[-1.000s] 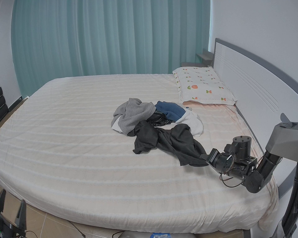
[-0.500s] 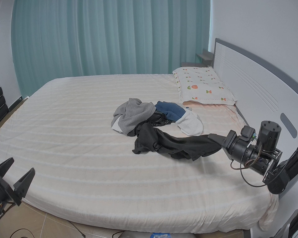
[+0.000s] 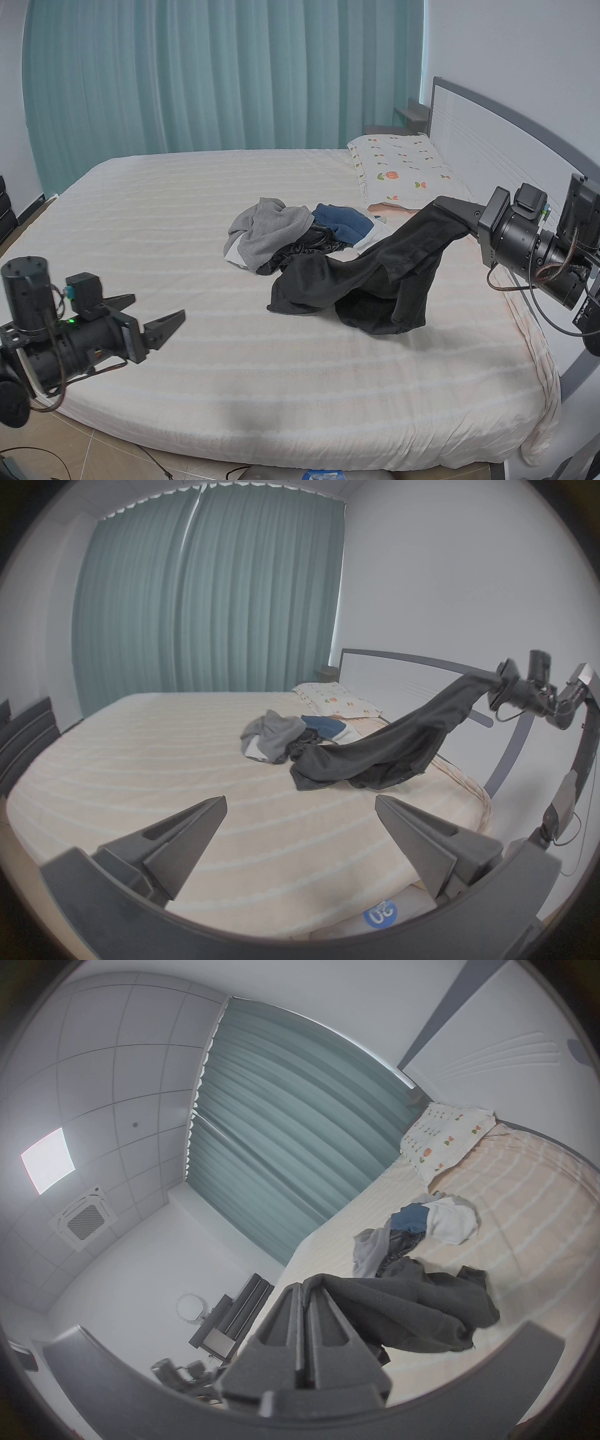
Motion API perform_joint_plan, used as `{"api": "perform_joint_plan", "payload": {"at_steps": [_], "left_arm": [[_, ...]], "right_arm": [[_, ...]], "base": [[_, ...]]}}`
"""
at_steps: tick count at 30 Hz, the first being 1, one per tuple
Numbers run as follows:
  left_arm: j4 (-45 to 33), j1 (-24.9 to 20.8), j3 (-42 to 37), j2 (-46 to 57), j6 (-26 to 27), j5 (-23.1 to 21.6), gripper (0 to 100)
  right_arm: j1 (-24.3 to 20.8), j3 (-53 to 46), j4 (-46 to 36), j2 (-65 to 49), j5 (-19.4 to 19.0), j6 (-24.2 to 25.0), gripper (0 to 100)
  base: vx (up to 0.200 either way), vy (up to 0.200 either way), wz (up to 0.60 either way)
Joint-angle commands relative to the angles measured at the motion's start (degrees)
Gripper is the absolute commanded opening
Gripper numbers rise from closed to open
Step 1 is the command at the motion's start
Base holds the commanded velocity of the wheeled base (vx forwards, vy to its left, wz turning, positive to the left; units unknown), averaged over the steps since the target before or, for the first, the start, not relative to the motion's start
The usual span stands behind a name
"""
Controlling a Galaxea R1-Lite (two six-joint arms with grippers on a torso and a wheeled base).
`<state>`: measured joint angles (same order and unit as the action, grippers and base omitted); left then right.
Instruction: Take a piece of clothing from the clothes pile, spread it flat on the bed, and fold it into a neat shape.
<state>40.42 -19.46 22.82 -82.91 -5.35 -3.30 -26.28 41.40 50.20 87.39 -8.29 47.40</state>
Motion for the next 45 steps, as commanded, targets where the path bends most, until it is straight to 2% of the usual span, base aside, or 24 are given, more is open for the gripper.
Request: {"api": "perform_joint_plan", "payload": {"at_steps": [1,12,18,29,32,38,45], "left_arm": [[10.4,-10.3,6.7,-26.4,-5.0,3.6,100],[14.9,-11.7,17.8,-42.2,-5.0,3.6,100],[14.9,-12.2,23.4,-47.3,-5.1,3.6,100],[14.9,-12.5,34.9,-56.6,-5.4,3.8,100],[14.9,-12.4,37.6,-59.0,-5.4,4.8,100],[14.8,-11.7,48.7,-65.6,-6.4,10.5,100],[14.0,-11.0,53.1,-69.7,-7.4,11.1,100]], "right_arm": [[-5.4,2.8,-3.8,-0.7,0.5,-0.3,0],[-7.7,3.2,-3.9,-1.9,0.9,-0.3,0],[-9.8,2.9,-4.0,-2.0,2.5,-0.5,0],[-11.0,2.9,-4.1,-4.5,2.4,-0.4,0],[-11.3,2.6,-4.2,-5.7,2.2,-0.4,0],[-10.8,1.8,-3.8,-6.4,2.0,0.1,0],[-10.1,0.7,-3.8,-7.2,1.8,0.2,0]], "base": [[0.0,0.0,0.0],[0.0,0.0,0.0],[0.0,0.0,0.0],[0.0,0.0,0.0],[0.0,0.0,0.0],[0.0,0.0,0.0],[0.0,0.0,0.0]]}}
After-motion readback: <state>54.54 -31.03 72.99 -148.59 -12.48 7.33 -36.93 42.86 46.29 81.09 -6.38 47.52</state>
